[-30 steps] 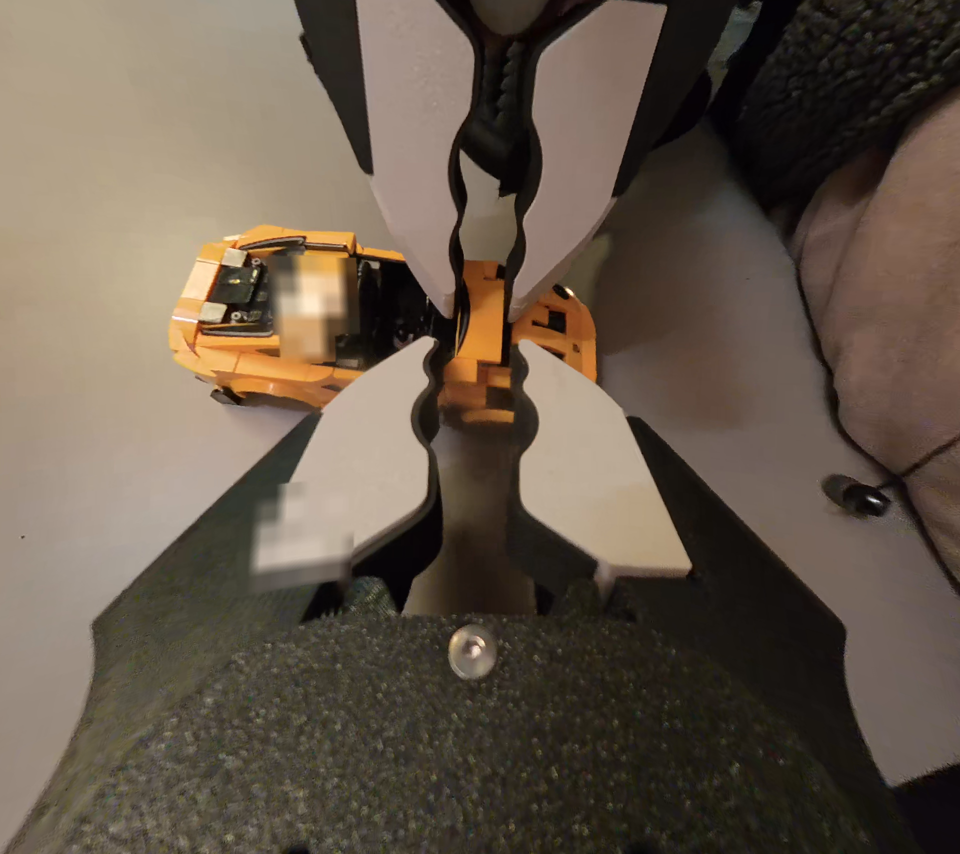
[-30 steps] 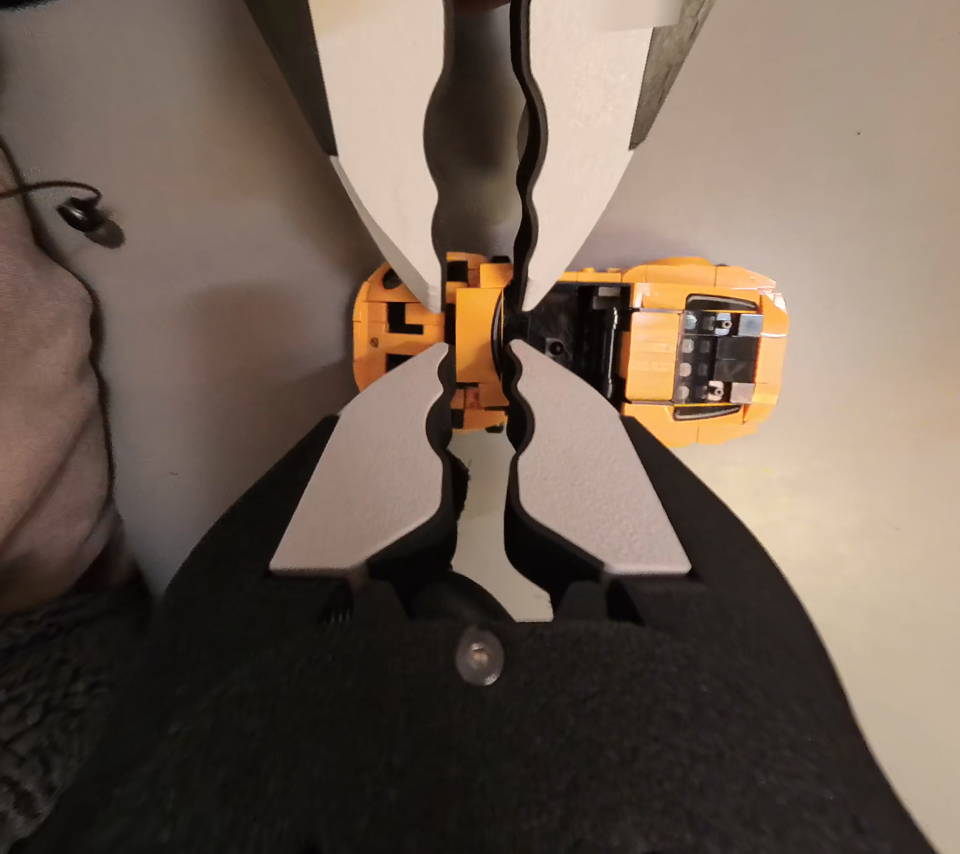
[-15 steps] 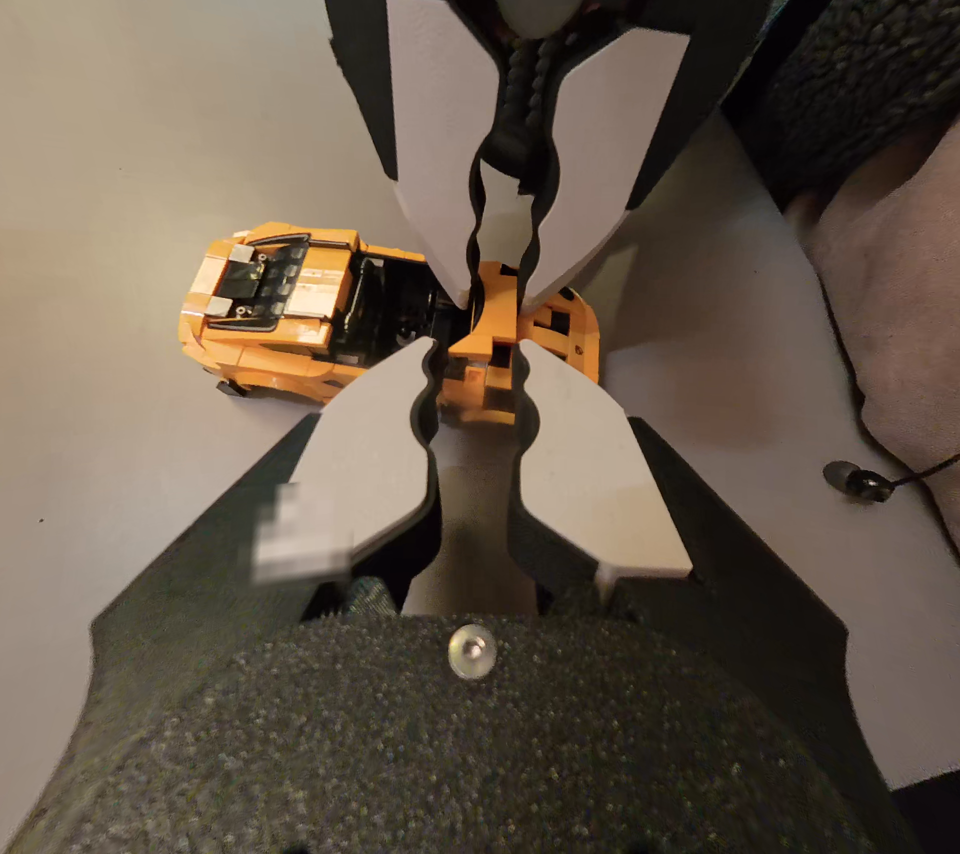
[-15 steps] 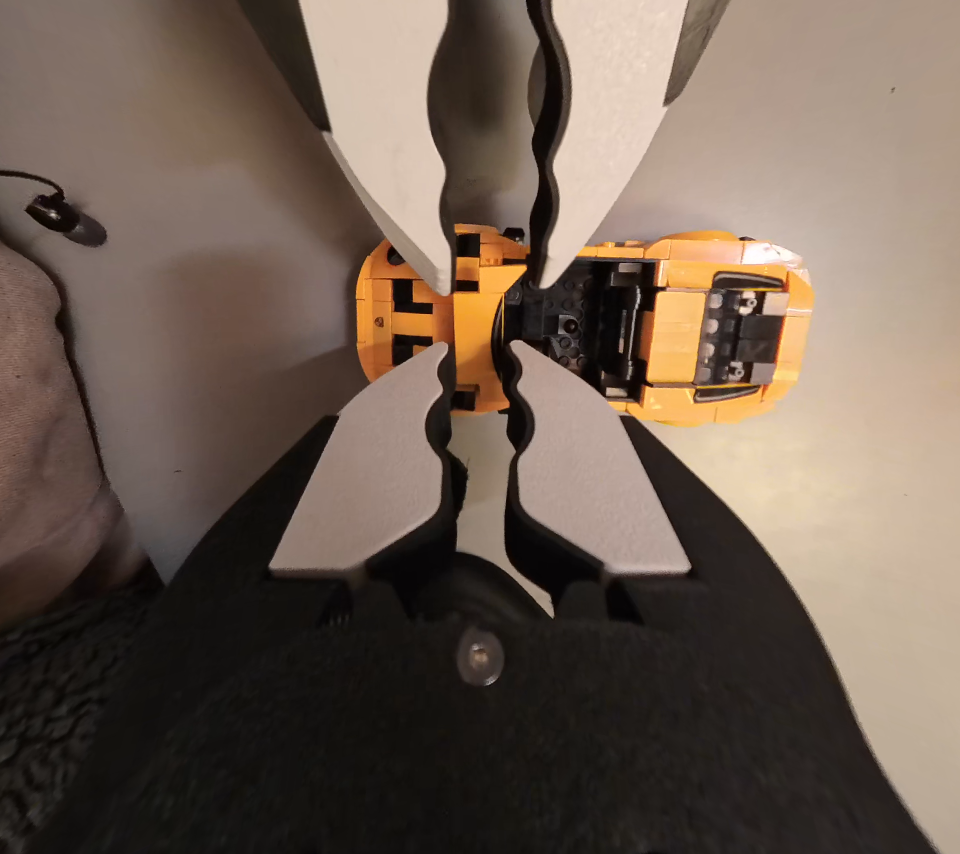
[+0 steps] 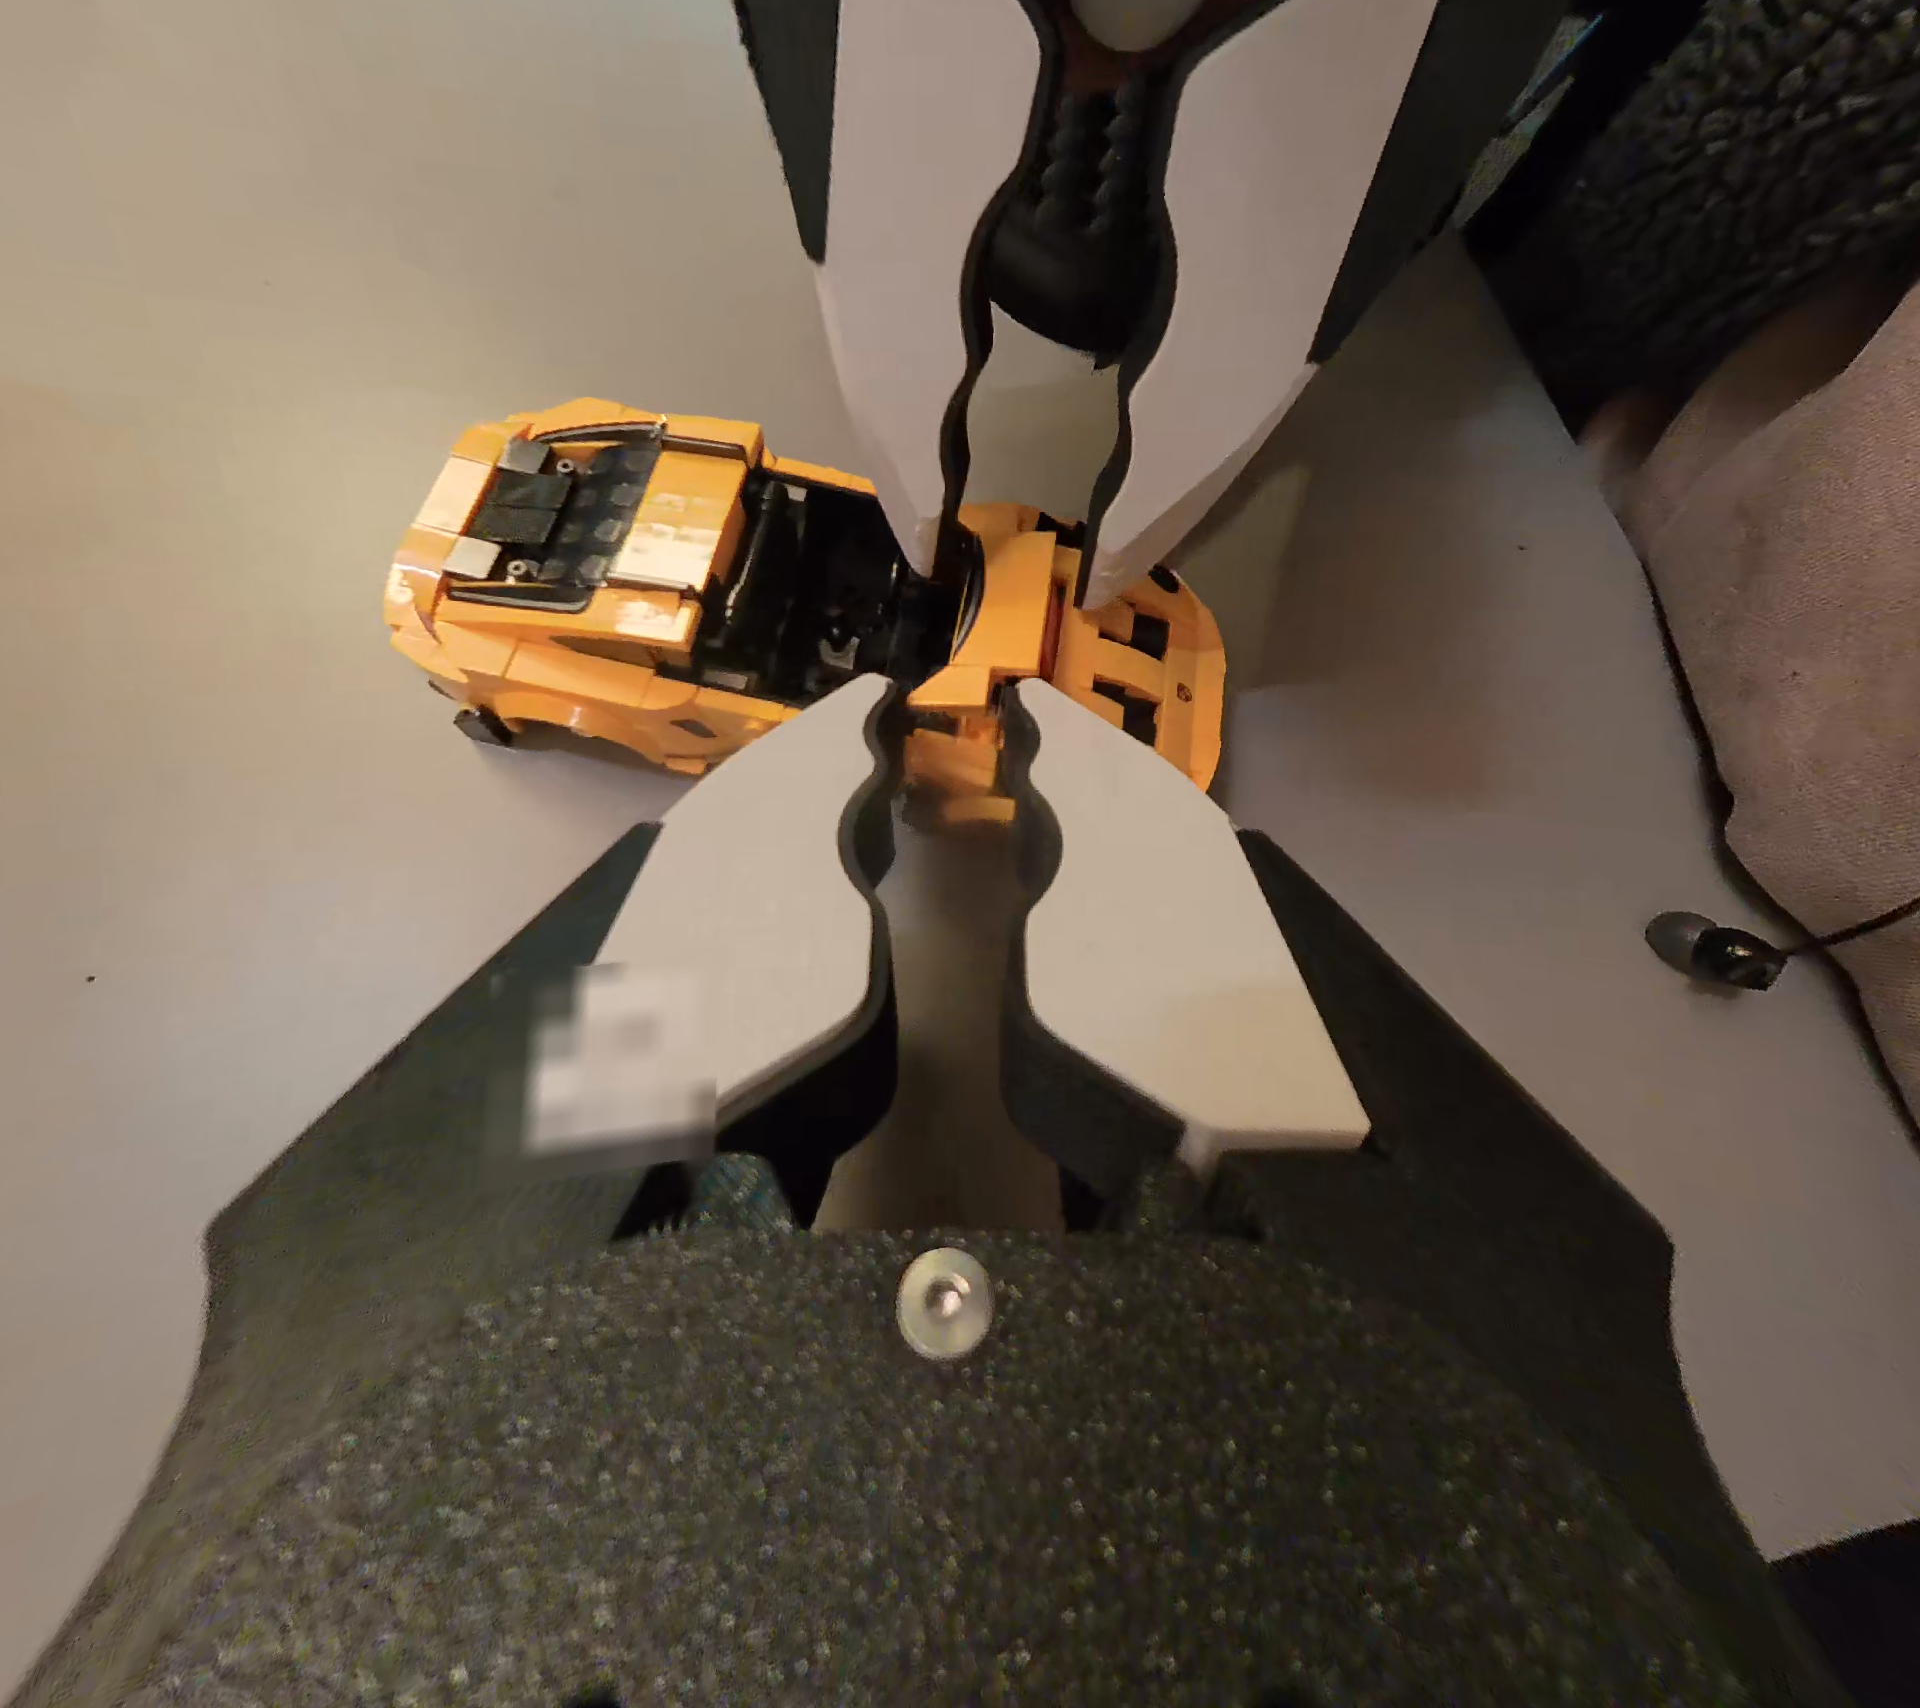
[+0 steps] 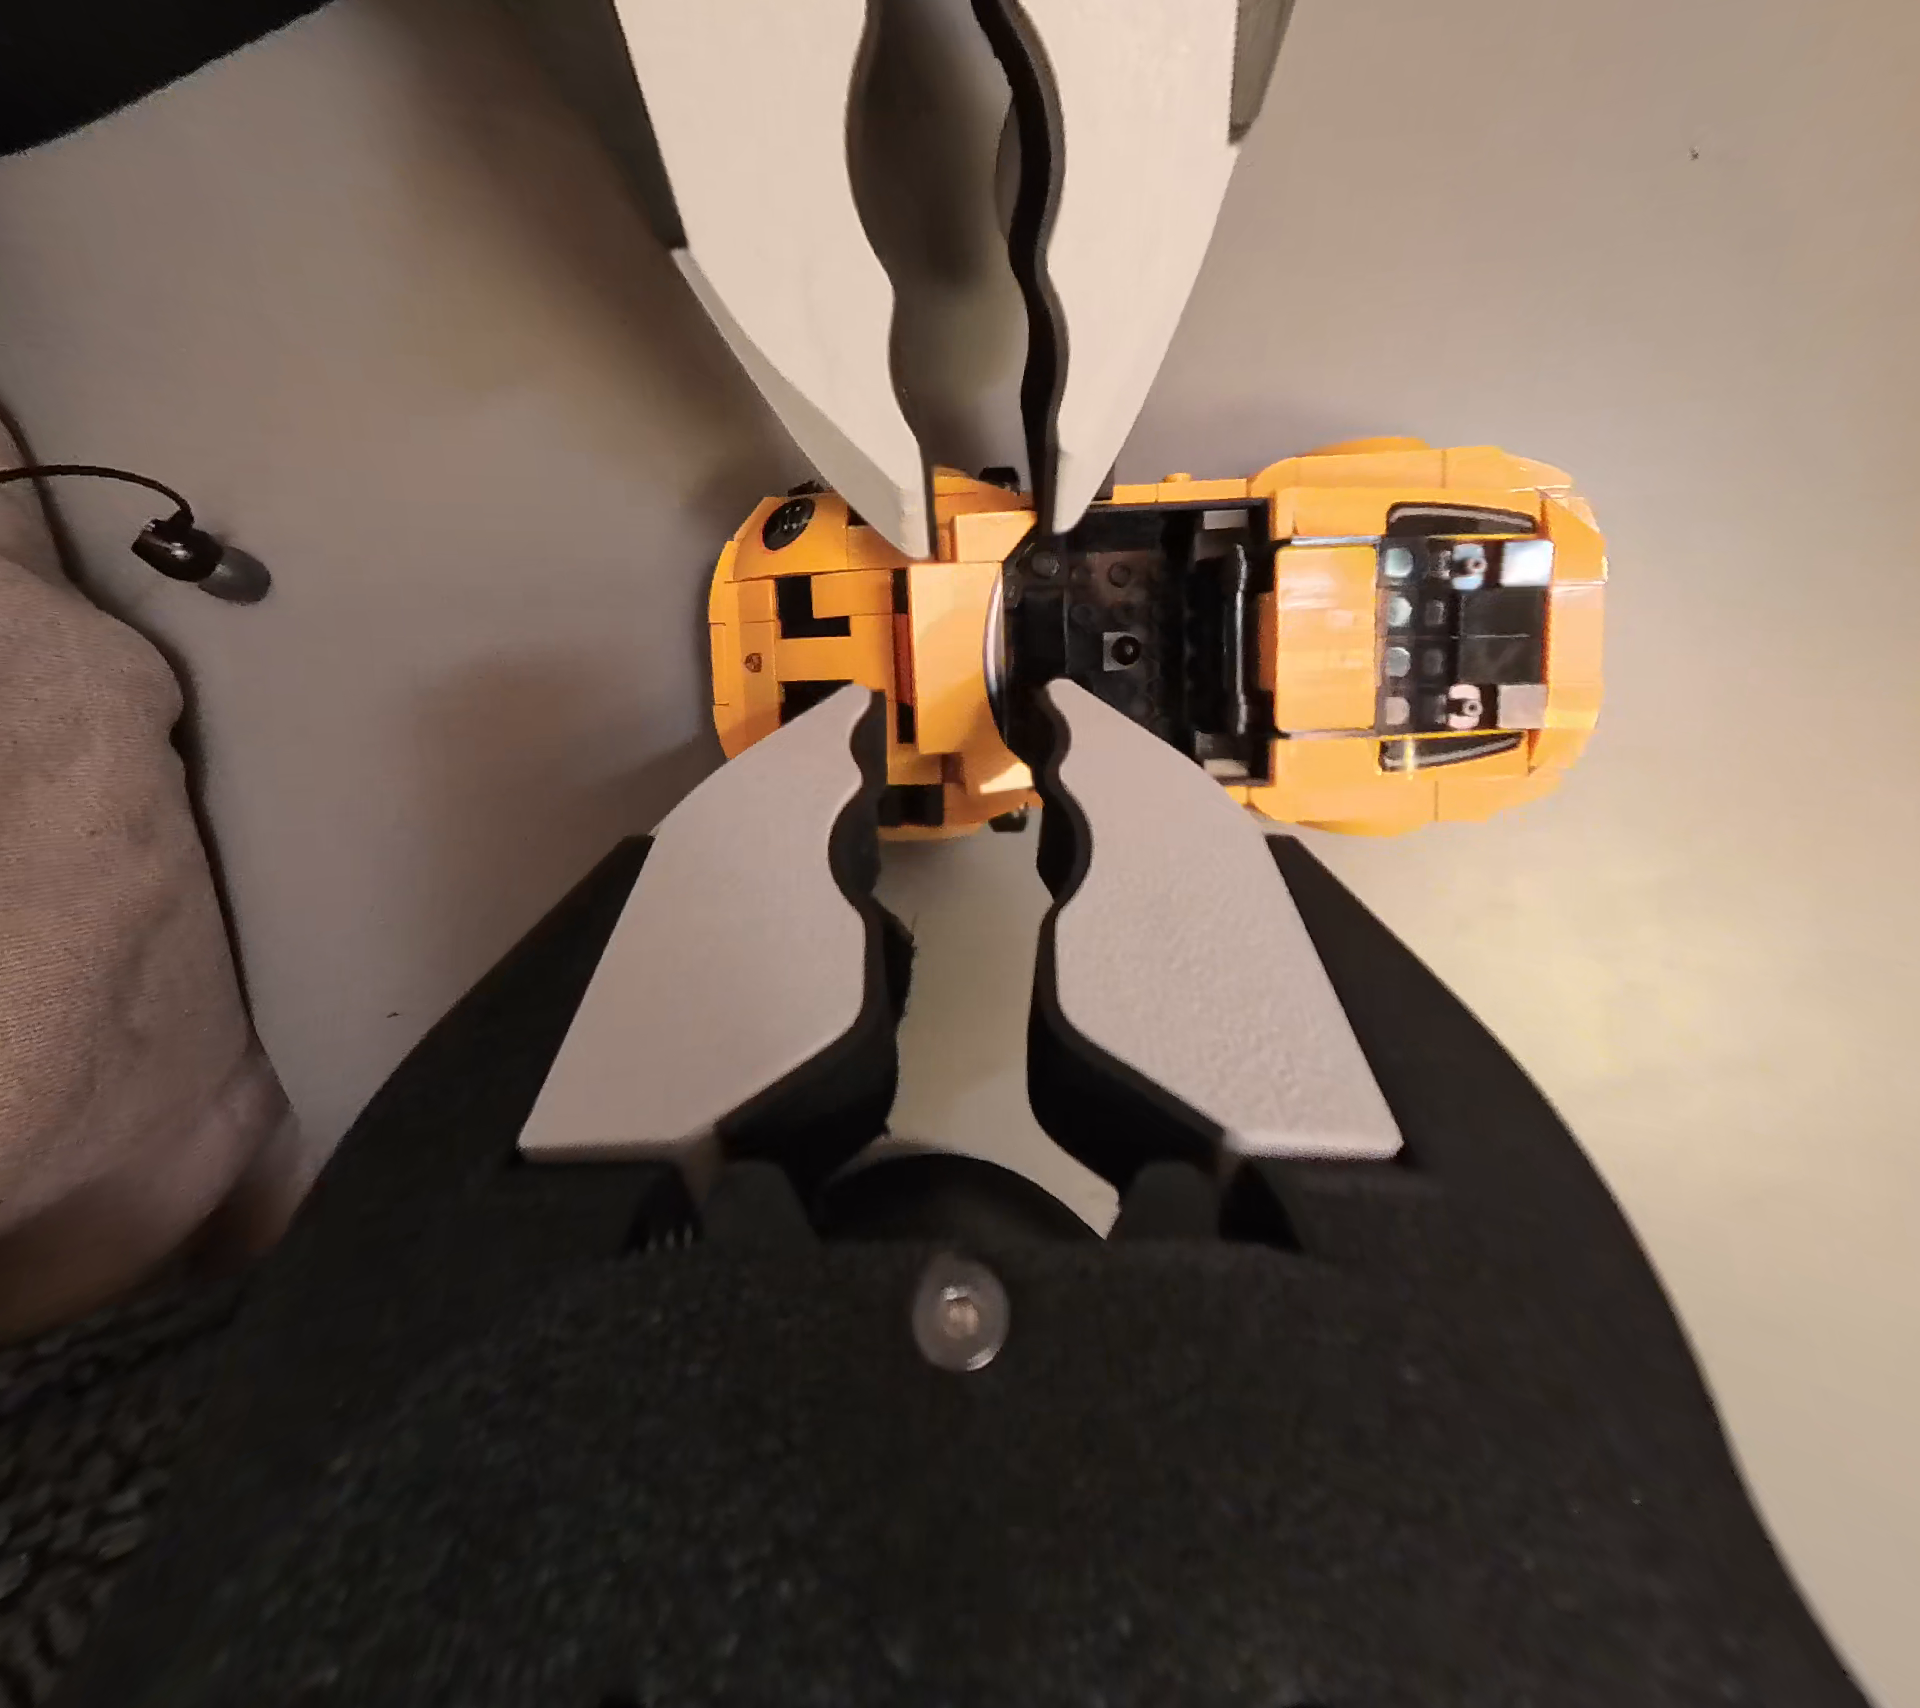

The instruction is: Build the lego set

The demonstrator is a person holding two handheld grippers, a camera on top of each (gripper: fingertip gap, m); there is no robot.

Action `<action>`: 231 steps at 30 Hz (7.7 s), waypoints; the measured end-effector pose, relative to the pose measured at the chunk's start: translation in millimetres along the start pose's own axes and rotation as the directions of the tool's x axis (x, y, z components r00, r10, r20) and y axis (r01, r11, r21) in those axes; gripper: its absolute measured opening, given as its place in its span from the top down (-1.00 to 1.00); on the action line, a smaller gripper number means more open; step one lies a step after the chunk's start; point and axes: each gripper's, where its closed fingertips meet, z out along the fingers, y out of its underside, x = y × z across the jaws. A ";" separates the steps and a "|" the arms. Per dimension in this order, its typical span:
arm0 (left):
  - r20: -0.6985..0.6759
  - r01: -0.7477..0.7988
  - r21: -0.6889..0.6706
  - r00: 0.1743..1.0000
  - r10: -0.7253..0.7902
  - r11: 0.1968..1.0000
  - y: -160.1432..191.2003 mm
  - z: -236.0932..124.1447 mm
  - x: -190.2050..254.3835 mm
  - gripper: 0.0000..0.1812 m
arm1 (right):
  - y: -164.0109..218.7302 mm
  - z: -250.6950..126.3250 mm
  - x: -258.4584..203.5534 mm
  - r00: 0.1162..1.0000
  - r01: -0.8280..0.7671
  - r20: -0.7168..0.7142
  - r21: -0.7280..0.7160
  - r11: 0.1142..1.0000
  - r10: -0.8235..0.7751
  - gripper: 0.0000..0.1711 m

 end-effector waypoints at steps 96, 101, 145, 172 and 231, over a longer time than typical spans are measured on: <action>0.400 0.056 -0.088 0.916 -0.016 0.995 54.5 -21.7 -7.8 0.20 | -24.2 -65.1 59.7 0.923 0.147 -0.337 0.753 0.641 0.184 0.65; 0.419 0.059 -0.086 0.908 -0.018 0.995 54.0 -22.5 -10.7 0.21 | -23.9 -67.7 59.6 0.921 0.152 -0.341 0.761 0.631 0.189 0.63; 0.477 0.071 -0.090 0.879 -0.020 0.993 56.6 -33.2 -15.0 0.24 | 19.4 -93.6 132.9 0.807 -0.178 -0.483 0.348 0.920 0.339 0.81; 0.549 -0.013 -0.123 0.832 0.079 0.992 48.4 -29.7 -25.5 0.19 | -8.4 -68.8 136.2 0.911 0.122 -0.388 0.582 0.804 0.143 0.56; 0.594 -0.113 -0.195 0.777 0.209 0.974 45.9 -37.4 -28.2 0.19 | 41.4 -11.6 166.8 0.908 -0.224 -0.264 0.351 0.909 0.325 0.80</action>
